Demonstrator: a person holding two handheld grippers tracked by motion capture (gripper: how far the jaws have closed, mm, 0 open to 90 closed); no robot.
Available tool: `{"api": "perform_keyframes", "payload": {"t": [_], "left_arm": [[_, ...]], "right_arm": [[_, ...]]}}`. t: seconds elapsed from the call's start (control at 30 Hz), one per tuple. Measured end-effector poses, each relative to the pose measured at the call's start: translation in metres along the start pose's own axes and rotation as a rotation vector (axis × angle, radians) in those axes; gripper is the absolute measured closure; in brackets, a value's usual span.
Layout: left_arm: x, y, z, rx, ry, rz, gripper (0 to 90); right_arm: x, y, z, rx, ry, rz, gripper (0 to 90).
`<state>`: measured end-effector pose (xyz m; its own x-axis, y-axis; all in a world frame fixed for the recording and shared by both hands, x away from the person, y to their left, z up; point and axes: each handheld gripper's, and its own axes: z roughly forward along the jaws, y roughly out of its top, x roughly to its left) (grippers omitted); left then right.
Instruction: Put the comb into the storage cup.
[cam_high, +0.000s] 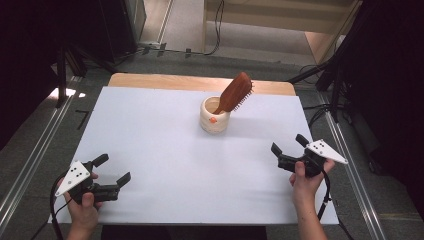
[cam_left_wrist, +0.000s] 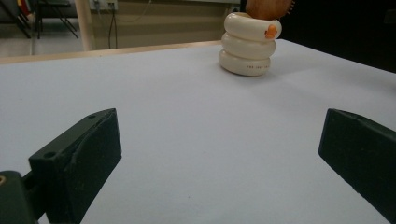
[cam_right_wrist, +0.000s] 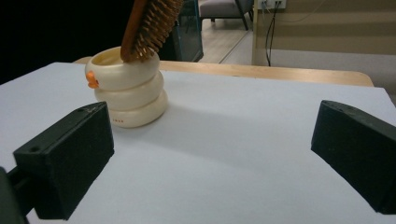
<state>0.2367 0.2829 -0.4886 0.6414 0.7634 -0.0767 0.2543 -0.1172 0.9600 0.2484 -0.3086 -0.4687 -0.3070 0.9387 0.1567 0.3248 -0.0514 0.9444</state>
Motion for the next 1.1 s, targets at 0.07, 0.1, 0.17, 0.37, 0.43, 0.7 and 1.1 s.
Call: {"api": "perform_keyframes", "payload": {"t": [0.07,0.1,0.17,0.37,0.43,0.7,1.1], "left_arm": [[0.0,0.0,0.0,0.001,0.001,0.001,0.0],[0.0,0.0,0.0,0.0,0.001,0.001,0.0],[0.0,0.0,0.0,0.001,0.002,0.004,0.0],[-0.001,0.0,0.0,0.001,0.002,0.006,0.0],[-0.001,0.0,0.0,0.002,0.004,0.006,0.0],[-0.002,0.0,0.0,0.0,0.004,0.011,0.0],[-0.001,0.0,0.0,-0.002,0.004,0.008,0.0]], "right_arm": [[-0.002,-0.004,-0.004,0.002,-0.005,0.002,0.0],[-0.003,-0.005,-0.006,0.002,-0.007,0.005,0.0],[-0.005,-0.008,-0.01,0.008,-0.015,0.008,0.0],[-0.01,-0.019,-0.023,0.016,-0.027,0.004,0.0],[-0.012,-0.02,-0.027,0.016,-0.032,0.012,0.0],[-0.022,-0.028,-0.041,0.006,-0.049,0.028,0.0],[-0.029,-0.038,-0.06,0.011,-0.053,0.02,0.0]]}}
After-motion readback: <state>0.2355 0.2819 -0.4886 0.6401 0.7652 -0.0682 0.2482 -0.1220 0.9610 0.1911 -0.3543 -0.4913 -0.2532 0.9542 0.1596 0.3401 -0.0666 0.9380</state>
